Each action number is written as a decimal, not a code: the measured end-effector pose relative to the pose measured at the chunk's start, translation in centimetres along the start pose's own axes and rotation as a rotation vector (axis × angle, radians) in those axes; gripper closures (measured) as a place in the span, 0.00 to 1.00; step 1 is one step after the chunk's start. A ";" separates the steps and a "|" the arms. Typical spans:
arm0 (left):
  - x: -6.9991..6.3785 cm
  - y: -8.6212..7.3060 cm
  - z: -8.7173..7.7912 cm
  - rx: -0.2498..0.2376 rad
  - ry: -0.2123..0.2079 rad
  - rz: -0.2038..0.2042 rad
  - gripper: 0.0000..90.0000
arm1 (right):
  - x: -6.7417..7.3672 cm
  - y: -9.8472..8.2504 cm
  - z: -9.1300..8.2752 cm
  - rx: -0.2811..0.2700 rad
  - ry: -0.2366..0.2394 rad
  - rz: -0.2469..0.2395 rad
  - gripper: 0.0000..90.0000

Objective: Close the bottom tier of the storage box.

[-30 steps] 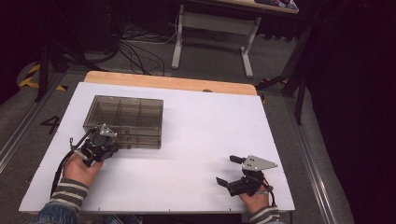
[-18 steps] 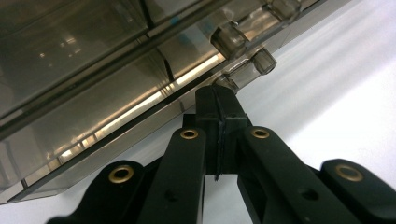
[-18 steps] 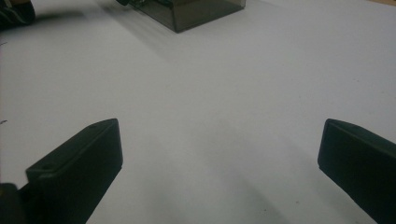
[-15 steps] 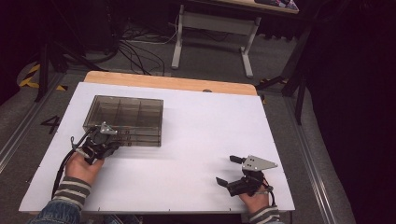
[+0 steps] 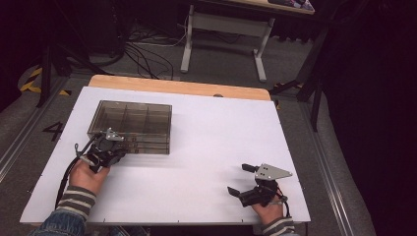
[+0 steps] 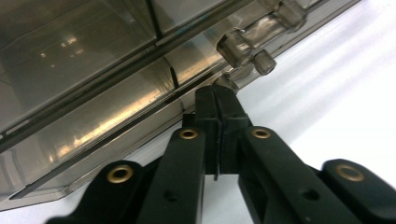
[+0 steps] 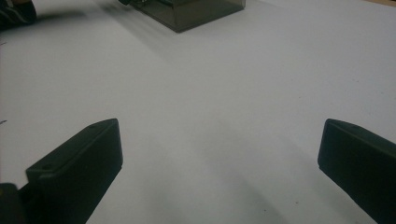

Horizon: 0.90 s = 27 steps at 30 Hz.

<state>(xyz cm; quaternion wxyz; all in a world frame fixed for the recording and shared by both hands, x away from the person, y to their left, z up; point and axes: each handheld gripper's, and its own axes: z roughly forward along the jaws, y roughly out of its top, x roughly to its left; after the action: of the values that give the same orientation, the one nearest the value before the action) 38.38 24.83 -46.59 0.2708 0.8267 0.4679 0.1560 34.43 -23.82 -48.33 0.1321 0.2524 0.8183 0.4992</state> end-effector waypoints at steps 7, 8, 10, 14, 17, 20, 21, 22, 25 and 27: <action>-0.4 -0.1 -1.1 -0.029 -0.022 0.020 0.84 | 0.0 0.0 0.0 -0.003 0.004 0.010 0.01; -0.5 -0.1 -1.3 -0.036 -0.030 0.024 0.81 | 0.0 0.0 0.0 -0.002 0.004 0.010 0.01; -0.7 -0.1 -1.7 -0.044 -0.039 0.031 0.76 | 0.1 0.0 0.0 -0.003 0.003 0.010 0.01; -1.2 -0.2 -2.4 -0.068 -0.050 0.045 0.67 | 0.1 0.0 0.0 -0.002 0.003 0.011 0.01; -1.6 -0.2 -2.9 -0.070 -0.049 0.063 0.61 | 0.1 0.0 0.0 -0.003 0.002 0.008 0.01; -1.9 -0.3 -3.4 -0.089 -0.062 0.076 0.55 | 0.0 0.0 0.0 -0.004 0.004 0.012 0.01; -2.1 -0.3 -3.5 -0.097 -0.067 0.078 0.52 | 0.0 0.0 0.0 -0.004 0.004 0.012 0.01; -2.1 -0.3 -3.6 -0.102 -0.071 0.083 0.50 | 0.0 0.0 0.0 -0.004 0.004 0.011 0.01; -2.4 -0.4 -3.9 -0.121 -0.095 0.088 0.42 | 0.0 0.0 0.0 -0.004 0.003 0.012 0.01; -2.5 -0.4 -4.1 -0.130 -0.110 0.090 0.37 | 0.0 0.0 0.0 -0.004 0.002 0.014 0.01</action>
<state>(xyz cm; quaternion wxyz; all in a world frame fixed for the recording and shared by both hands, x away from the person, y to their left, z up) 34.73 24.12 -43.56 0.3420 0.8349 0.4036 0.1523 34.40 -23.84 -48.29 0.1281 0.2571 0.8157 0.5021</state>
